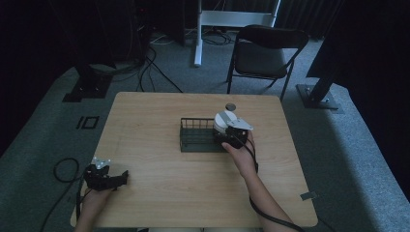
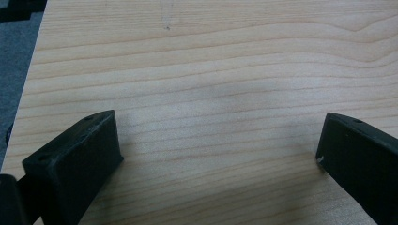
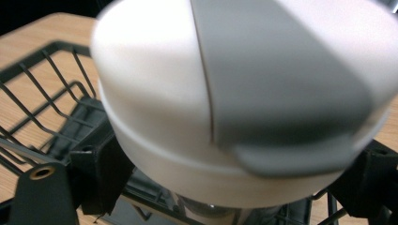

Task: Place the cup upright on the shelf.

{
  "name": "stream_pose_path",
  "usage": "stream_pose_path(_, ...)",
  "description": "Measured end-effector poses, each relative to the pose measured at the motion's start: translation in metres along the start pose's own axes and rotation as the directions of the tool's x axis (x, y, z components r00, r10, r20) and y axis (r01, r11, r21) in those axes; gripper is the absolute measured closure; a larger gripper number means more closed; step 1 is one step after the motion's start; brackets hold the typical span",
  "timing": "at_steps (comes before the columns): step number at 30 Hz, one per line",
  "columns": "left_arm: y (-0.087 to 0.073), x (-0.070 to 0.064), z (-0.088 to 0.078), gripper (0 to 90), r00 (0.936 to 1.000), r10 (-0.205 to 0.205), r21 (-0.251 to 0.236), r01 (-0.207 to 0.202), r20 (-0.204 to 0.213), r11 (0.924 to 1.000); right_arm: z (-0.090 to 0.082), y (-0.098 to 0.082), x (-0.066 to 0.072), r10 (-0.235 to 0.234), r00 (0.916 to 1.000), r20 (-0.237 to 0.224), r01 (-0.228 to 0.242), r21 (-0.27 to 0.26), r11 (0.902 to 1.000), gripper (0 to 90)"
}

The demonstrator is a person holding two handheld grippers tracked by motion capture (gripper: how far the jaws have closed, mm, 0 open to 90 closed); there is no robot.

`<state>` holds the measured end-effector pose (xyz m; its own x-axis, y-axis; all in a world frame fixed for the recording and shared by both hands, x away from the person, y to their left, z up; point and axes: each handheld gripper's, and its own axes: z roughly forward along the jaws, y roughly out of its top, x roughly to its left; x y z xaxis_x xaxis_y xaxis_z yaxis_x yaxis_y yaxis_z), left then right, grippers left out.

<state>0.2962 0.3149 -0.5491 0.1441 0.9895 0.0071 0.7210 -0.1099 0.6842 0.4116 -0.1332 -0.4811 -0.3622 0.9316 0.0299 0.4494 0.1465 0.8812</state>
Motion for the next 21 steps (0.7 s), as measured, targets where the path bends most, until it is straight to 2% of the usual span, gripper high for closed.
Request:
stream_pose_path(14,0.000,0.000,0.000,0.2,1.0000,0.000,0.000,0.000,0.000,1.0000,-0.020,0.000,-0.002,-0.010,0.9998,-0.017,0.009,-0.022,0.9997,13.1)
stream_pose_path(21,0.000,0.000,0.000,0.2,1.0000,0.000,0.000,0.000,0.000,1.0000,-0.030,-0.008,-0.009,0.001,0.9999,-0.015,-0.001,-0.032,0.9995,13.0)
